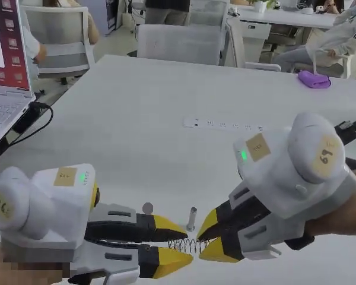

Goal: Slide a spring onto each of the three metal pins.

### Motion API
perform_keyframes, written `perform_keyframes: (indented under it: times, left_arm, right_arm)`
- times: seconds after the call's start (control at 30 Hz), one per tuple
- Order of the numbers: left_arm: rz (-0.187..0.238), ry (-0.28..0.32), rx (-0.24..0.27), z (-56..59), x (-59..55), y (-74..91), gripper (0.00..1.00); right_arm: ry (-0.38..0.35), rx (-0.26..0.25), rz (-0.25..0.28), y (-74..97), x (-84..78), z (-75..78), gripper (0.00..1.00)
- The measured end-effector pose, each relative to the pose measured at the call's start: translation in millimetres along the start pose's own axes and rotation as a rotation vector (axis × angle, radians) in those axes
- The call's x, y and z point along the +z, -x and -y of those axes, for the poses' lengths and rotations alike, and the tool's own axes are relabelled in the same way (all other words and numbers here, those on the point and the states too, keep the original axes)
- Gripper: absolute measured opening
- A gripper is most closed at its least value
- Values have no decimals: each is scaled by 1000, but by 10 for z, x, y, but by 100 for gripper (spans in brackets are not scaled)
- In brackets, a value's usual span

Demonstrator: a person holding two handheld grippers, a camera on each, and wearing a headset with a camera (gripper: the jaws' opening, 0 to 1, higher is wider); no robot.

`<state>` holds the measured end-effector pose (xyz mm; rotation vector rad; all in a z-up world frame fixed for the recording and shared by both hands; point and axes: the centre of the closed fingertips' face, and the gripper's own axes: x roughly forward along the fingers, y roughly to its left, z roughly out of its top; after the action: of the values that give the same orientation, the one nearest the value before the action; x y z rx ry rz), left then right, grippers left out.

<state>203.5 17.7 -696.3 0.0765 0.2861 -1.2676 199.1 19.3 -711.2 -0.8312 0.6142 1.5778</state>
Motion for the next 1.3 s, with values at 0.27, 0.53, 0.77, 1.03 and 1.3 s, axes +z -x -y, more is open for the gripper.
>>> perform_keyframes:
  times: [0.27,0.53,0.77,1.03,1.3]
  left_arm:
    - [-22,6,-8,12,-29,1,4]
    - [-28,14,-22,51,-21,-9,3]
    - [-21,12,-23,68,-7,-2,3]
    - [-6,5,-27,90,33,9,3]
    - [4,5,-34,102,40,11,3]
  right_arm:
    - [18,8,-16,11,8,-34,8]
    - [28,10,-21,30,7,-57,8]
    - [8,7,13,47,-8,-57,9]
    - [2,3,33,19,-35,-69,8]
    - [-18,6,55,69,10,-62,8]
